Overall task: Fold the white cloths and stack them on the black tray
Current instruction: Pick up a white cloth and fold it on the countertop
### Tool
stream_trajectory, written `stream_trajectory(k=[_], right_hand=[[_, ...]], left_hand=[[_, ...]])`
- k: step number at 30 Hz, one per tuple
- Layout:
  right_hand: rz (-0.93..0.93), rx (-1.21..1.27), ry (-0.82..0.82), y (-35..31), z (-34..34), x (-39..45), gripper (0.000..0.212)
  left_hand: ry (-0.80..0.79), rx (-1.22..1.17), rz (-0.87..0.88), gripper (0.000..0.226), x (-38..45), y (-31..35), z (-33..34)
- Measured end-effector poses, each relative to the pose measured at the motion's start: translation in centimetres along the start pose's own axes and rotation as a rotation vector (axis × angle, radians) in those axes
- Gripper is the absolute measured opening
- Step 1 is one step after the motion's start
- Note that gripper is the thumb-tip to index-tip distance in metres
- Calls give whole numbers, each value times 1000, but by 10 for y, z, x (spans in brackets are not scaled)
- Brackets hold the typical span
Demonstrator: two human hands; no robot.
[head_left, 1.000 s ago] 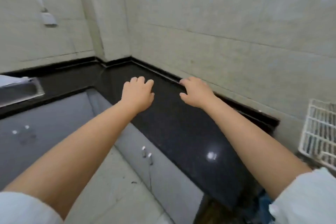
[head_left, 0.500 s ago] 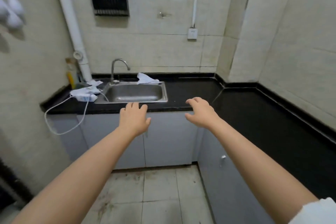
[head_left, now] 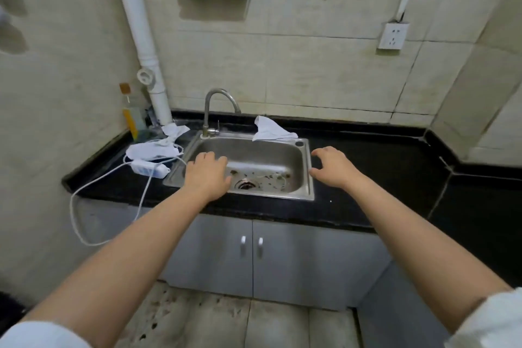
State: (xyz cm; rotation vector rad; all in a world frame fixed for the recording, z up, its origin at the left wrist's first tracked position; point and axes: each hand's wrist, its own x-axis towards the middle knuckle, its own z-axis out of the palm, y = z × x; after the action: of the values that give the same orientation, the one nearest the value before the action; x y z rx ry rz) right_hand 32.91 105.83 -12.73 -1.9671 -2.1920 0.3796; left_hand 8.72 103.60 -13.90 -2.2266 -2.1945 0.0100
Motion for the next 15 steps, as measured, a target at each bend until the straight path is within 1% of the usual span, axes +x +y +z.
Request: stream_trajectory(k=[2, 6, 10, 15], right_hand=[[22, -4, -23, 9, 12, 49, 50], [81, 4, -53, 27, 32, 154, 41], [188, 108, -75, 48, 52, 253, 39], [297, 185, -98, 84, 86, 337, 26]], left_hand=[[-28, -7, 0, 46, 48, -4, 15], [-104, -19, 47, 49, 155, -3, 45], [-172, -62, 95, 45, 258, 5, 72], [-222, -146, 161, 41, 347, 29, 103]])
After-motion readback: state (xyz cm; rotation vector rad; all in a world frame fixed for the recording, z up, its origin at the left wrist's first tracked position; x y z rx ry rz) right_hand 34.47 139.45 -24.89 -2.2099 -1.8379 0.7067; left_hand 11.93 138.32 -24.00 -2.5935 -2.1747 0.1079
